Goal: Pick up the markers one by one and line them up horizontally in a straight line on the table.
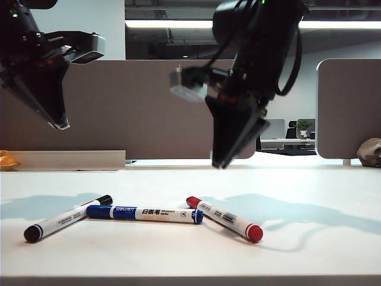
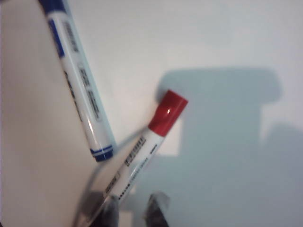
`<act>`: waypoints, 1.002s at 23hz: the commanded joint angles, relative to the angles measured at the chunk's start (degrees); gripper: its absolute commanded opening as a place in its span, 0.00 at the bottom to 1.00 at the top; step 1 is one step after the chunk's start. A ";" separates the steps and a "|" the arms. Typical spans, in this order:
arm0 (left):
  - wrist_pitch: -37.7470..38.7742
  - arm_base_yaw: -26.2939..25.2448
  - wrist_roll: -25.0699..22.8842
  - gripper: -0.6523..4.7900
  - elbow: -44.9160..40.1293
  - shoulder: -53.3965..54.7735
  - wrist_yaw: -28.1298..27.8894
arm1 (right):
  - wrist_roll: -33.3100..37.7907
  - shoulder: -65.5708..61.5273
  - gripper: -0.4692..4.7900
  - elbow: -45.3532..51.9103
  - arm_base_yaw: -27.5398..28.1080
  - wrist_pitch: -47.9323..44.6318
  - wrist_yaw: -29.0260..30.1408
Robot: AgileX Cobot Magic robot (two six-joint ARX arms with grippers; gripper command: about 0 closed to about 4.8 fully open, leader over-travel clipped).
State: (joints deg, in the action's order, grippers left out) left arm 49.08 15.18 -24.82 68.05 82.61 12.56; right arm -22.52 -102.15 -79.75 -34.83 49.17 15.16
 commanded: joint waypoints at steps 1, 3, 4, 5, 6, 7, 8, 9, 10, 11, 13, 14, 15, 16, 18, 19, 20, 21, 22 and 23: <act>0.15 -0.02 -0.24 0.25 -0.07 -0.17 0.07 | 0.37 -2.23 0.25 -0.13 -0.09 2.32 0.22; 0.17 -0.13 -0.24 0.25 -0.07 -0.17 -2.21 | 1.33 -3.56 0.28 -0.13 -0.81 3.06 0.50; 0.15 -0.13 -0.22 0.25 -0.07 -0.17 -3.78 | 1.33 -3.96 0.28 -0.13 -0.98 3.28 0.87; 0.15 -0.13 -0.22 0.25 -0.07 -0.17 -6.40 | 1.31 -4.72 0.28 -0.13 -1.92 3.61 1.11; 0.13 -0.13 -0.22 0.25 -0.07 -0.17 -6.49 | 1.31 -4.87 0.28 -0.13 -2.19 3.76 1.29; 0.09 -0.13 -0.22 0.25 -0.07 -0.17 -6.32 | 1.31 -5.22 0.28 -0.11 -2.86 3.85 1.22; 0.09 -0.13 -0.24 0.25 -0.07 -0.17 -6.32 | 1.31 -5.49 0.28 -0.13 -3.45 3.93 1.29; 0.09 -0.13 -0.24 0.23 -0.07 -0.17 -6.32 | 1.31 -5.79 0.28 -0.13 -3.91 3.93 1.27; 0.09 -0.13 -0.24 0.22 -0.07 -0.17 -6.29 | 1.31 -6.03 0.28 -0.09 -4.28 3.98 1.22; 0.13 -0.13 -0.22 0.22 -0.07 -0.17 -6.29 | 1.31 -6.45 0.28 -0.09 -4.46 4.24 1.25; 0.24 -0.13 -0.22 0.21 -0.07 -0.20 -6.29 | 1.33 -7.39 0.28 -0.09 -4.59 5.11 1.20; 0.35 -0.13 -0.22 0.21 -0.04 -0.20 -6.29 | 1.33 -7.72 0.28 -0.09 -4.59 5.33 0.79; 0.66 -0.13 -0.24 0.21 -0.07 -0.20 -6.29 | 1.31 -8.20 0.28 -0.09 -4.59 5.75 -0.61; 0.81 -0.13 -0.22 0.21 -0.07 -0.20 -6.29 | 1.31 -8.39 0.28 -0.09 -4.61 5.95 -1.16; 1.01 -0.13 -0.24 0.21 -0.07 -0.20 -6.10 | 1.31 -8.22 0.28 -0.17 -4.72 5.79 -0.48; 0.98 -0.13 -0.24 0.21 -0.04 -0.20 -6.10 | 1.31 -7.98 0.30 -0.22 -4.96 5.88 -0.46; 0.98 -0.13 -0.24 0.19 -0.04 -0.20 -6.12 | 1.31 -7.85 0.30 -0.26 -4.98 5.90 -0.46; 0.96 -0.13 -0.26 0.14 -0.04 -0.20 -6.12 | 1.31 -7.78 0.32 -0.55 -5.40 6.10 -0.50; 0.94 -0.13 -0.24 0.14 -0.04 -0.20 -6.10 | 1.31 -7.50 0.32 -0.74 -5.40 6.27 -0.70; 0.85 -0.13 -0.26 0.14 -0.04 -0.20 -6.10 | 1.29 -7.34 0.32 -1.01 -5.42 6.27 -1.38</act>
State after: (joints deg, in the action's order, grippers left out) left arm 50.17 15.14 -24.82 67.85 82.59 6.39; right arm -21.34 -110.24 -80.12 -40.10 55.20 14.35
